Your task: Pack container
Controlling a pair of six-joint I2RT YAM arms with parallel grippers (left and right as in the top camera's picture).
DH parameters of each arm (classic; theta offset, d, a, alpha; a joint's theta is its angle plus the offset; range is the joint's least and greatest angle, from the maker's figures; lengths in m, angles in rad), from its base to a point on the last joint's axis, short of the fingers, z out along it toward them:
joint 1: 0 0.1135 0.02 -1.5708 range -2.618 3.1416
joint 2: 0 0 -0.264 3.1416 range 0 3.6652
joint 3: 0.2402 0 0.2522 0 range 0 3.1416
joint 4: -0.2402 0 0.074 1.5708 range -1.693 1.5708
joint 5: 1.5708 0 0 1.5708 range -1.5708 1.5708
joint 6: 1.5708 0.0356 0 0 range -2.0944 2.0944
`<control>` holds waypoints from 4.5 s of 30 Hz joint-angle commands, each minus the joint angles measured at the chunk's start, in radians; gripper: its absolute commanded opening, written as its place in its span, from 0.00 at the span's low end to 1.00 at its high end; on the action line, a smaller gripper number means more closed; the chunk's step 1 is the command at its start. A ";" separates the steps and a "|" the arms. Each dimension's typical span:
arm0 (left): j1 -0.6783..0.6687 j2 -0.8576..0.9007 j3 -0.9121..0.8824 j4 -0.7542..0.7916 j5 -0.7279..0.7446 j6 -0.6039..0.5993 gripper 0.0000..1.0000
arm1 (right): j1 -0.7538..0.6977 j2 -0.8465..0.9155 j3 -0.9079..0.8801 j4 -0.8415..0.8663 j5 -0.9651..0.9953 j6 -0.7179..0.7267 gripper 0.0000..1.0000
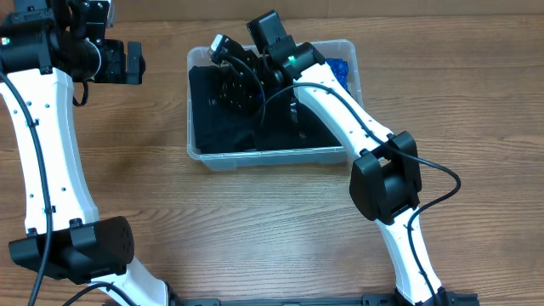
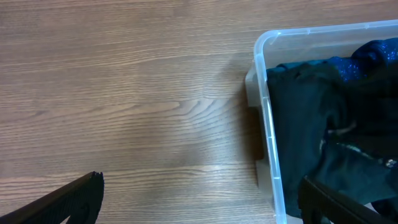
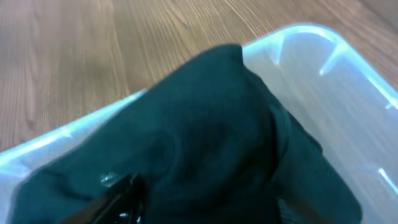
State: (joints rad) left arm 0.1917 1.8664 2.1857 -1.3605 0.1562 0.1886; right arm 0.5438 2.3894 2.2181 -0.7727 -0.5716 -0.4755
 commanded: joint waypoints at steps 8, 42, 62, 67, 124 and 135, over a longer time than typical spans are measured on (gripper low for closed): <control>0.000 0.010 0.008 0.004 0.000 -0.013 1.00 | -0.027 -0.009 0.019 0.054 0.080 0.141 1.00; -0.002 0.010 0.008 0.004 0.000 -0.013 1.00 | 0.011 0.126 0.240 -0.084 -0.022 0.245 0.04; -0.002 0.010 0.008 0.004 0.000 -0.013 1.00 | -0.018 0.242 0.320 -0.113 -0.016 0.275 0.06; -0.002 0.010 0.008 0.004 0.000 -0.013 1.00 | -0.064 0.242 0.596 -0.305 -0.016 0.274 0.38; -0.002 0.010 0.008 0.004 0.000 -0.013 1.00 | -0.385 -1.212 -0.435 -0.187 0.477 0.259 1.00; -0.002 0.010 0.008 0.004 0.000 -0.013 1.00 | -0.477 -1.738 -1.197 0.235 0.404 0.267 1.00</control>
State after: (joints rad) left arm 0.1917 1.8664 2.1857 -1.3602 0.1558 0.1883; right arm 0.0898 0.7380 1.1465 -0.5877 -0.1505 -0.2134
